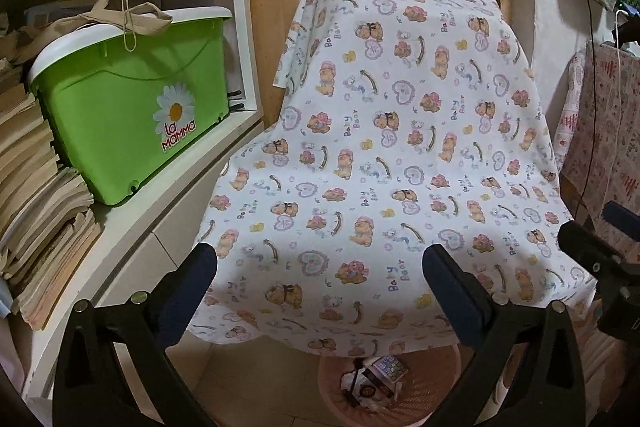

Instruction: Collect trash

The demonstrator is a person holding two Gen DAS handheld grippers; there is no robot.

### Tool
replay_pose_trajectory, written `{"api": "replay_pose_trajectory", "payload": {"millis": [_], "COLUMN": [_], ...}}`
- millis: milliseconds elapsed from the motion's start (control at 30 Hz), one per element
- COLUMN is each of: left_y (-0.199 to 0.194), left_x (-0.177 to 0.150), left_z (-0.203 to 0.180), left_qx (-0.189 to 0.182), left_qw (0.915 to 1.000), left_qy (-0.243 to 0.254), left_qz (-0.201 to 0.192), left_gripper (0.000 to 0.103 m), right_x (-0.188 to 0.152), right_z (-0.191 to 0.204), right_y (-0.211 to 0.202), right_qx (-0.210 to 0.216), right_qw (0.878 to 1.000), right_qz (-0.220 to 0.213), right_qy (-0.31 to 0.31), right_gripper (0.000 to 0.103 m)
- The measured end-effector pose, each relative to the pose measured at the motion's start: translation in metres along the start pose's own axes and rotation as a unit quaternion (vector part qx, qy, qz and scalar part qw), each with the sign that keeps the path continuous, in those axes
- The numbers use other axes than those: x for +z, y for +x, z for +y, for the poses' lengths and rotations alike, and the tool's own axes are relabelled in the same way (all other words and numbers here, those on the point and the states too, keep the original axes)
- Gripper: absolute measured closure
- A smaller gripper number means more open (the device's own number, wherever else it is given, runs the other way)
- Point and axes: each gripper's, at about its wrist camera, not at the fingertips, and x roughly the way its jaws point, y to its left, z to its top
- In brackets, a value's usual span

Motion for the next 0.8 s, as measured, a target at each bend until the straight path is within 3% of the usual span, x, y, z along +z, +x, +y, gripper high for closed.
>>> {"api": "replay_pose_trajectory", "payload": {"millis": [800], "left_y": [-0.0028], "left_x": [0.0019], "left_z": [0.0060], "left_qx": [0.014], "left_qw": [0.9997], "left_qy": [-0.014], "left_qz": [-0.012], "left_gripper": [0.001], "right_x": [-0.0012], "right_z": [-0.0070], "right_y": [0.0011], "right_qx": [-0.011], "right_qw": [1.000], "right_qz": [0.000], "right_qy": [0.000], "right_gripper": [0.000]}}
